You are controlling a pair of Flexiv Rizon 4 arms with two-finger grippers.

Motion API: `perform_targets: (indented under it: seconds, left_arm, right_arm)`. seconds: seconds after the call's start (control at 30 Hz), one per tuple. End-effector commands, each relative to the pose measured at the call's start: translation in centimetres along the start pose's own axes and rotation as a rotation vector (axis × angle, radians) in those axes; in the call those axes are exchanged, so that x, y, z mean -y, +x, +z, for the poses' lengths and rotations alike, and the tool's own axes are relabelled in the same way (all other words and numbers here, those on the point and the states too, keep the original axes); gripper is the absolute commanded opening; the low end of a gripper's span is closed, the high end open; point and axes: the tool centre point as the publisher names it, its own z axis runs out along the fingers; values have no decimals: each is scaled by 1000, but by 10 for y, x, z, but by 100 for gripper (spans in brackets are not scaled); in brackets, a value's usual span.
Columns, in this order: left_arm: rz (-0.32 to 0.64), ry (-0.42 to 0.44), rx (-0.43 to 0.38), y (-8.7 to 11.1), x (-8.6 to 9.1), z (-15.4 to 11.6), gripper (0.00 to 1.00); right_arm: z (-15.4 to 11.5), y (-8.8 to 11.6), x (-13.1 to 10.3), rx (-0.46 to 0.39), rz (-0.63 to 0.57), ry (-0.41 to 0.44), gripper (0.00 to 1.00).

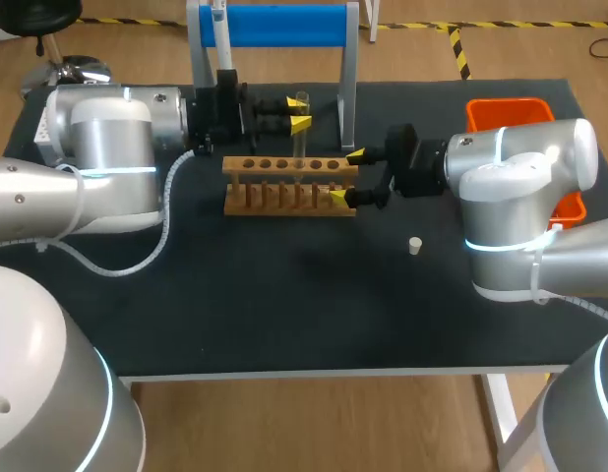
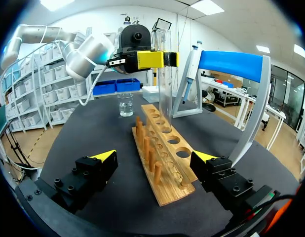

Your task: Invert the test tube, pick up the pipette, mount the tip to pipette, aspirate from beaker and dispense into the tube, eject the tip, return the pipette, and cap with the stopper.

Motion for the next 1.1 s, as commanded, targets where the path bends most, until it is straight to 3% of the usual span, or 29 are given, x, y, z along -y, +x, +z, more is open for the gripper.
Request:
perform_targets:
  seconds: [0.03, 1.1]
  left_arm:
    - [-6, -3, 4, 2, -3, 2, 0]
    - [-40, 31, 49, -1, -31, 2, 0]
  right_arm:
    - [-1, 0, 0, -1, 0, 1, 100]
    - [-1, 0, 0, -1, 0, 1, 100]
